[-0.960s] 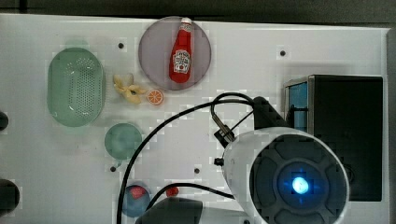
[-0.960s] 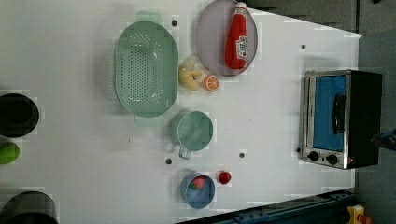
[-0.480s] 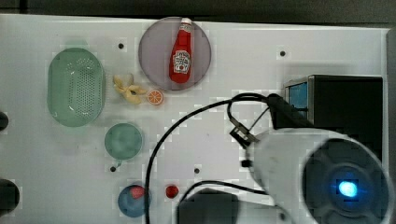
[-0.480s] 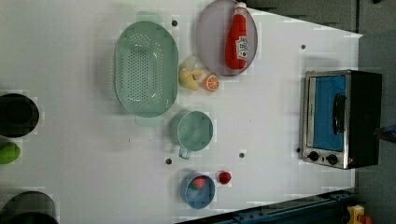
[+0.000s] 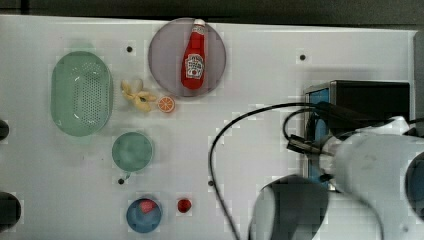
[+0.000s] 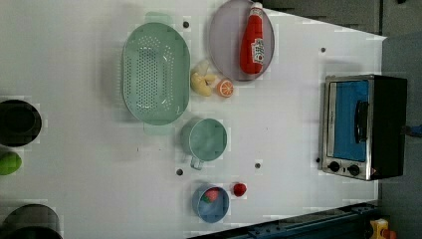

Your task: Flap open oven.

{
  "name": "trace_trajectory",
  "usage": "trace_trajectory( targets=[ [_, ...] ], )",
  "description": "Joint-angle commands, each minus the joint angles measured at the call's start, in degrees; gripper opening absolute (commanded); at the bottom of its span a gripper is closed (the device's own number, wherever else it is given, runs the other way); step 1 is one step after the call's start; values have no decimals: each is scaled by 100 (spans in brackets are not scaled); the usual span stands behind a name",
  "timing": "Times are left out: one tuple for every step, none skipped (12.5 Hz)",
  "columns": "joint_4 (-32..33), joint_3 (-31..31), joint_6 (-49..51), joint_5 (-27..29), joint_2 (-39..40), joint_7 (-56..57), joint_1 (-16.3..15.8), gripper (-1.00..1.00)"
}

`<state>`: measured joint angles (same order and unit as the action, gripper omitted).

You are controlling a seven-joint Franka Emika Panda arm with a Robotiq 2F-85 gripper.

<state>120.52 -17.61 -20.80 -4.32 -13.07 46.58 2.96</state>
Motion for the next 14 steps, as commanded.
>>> trace_trajectory(
  targets=[
    [120, -427, -633, -10, 528, 1732, 182, -65],
    [127, -519, -857, -10, 725, 1861, 184, -65],
    [145, -596, -1053, -10, 918, 1939, 190, -65],
    [167, -651, -1221, -10, 1108, 1967, 193, -65],
    [196, -693, -1394, -10, 1286, 1965, 195, -65],
    [246, -712, -1585, -10, 1440, 1965, 198, -65],
    [318, -715, -1782, -10, 1576, 1967, 199, -65],
    [406, -717, -1985, -9, 1691, 1964, 204, -65],
    [498, -716, -2185, -9, 1776, 1965, 205, -65],
    [566, -715, -2409, -9, 1840, 1966, 205, -65],
    [632, -716, -2632, -9, 1895, 1964, 206, -65],
    [713, -716, -2768, -8, 1940, 1964, 208, -65],
    [792, -709, -2776, -4, 1974, 1967, 207, -65],
    [829, -708, -2788, -4, 2031, 1964, 206, -65]
  ],
)
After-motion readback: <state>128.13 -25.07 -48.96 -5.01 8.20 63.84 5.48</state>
